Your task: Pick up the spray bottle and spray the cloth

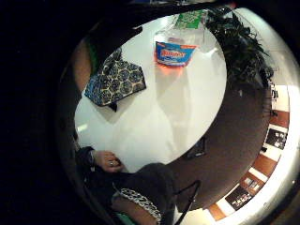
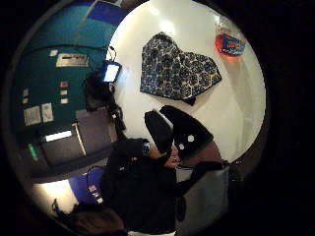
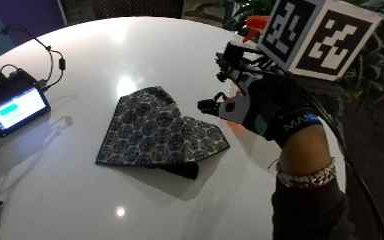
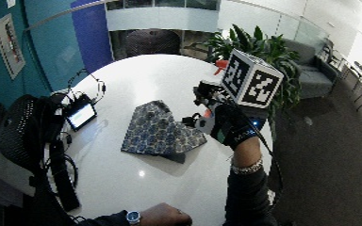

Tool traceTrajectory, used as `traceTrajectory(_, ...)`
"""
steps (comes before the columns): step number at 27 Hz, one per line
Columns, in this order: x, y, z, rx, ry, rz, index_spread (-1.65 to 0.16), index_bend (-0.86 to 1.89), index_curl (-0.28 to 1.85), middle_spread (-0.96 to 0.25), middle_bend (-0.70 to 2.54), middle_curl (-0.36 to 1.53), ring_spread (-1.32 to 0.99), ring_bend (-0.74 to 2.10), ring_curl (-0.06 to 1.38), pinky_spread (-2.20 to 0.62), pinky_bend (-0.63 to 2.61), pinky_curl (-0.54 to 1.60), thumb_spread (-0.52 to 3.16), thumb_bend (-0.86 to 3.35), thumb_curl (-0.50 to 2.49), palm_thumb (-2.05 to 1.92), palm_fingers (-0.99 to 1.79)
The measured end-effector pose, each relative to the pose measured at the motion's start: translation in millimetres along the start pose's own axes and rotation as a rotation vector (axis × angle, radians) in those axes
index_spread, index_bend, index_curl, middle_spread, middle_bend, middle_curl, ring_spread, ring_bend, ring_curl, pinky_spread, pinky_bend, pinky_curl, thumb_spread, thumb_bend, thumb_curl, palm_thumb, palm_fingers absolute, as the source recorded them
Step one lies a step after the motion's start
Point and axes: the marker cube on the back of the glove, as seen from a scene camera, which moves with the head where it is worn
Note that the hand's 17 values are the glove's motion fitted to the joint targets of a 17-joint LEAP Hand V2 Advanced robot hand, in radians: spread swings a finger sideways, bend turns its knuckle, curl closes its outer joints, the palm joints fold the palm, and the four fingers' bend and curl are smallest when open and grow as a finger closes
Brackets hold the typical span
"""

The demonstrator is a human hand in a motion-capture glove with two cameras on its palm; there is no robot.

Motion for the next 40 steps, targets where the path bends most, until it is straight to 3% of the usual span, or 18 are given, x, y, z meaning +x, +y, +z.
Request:
traceTrajectory(14,-4.0,-2.7,5.7,-0.010,0.006,0.003,-0.38,0.11,0.10,-0.02,0.67,0.27,0.08,0.19,0.09,0.25,0.34,0.20,0.93,0.17,0.13,0.43,0.37)
traceTrajectory(23,-17.4,-8.4,8.3,0.000,0.024,-0.011,-0.40,0.11,0.12,-0.02,0.67,0.31,0.08,0.19,0.12,0.26,0.33,0.24,1.04,0.11,0.16,0.45,0.36)
traceTrajectory(40,-63.4,-26.8,68.9,-0.148,0.063,-0.077,-0.41,0.11,0.15,-0.02,0.67,0.34,0.09,0.18,0.16,0.28,0.31,0.28,1.10,0.03,0.20,0.50,0.34)
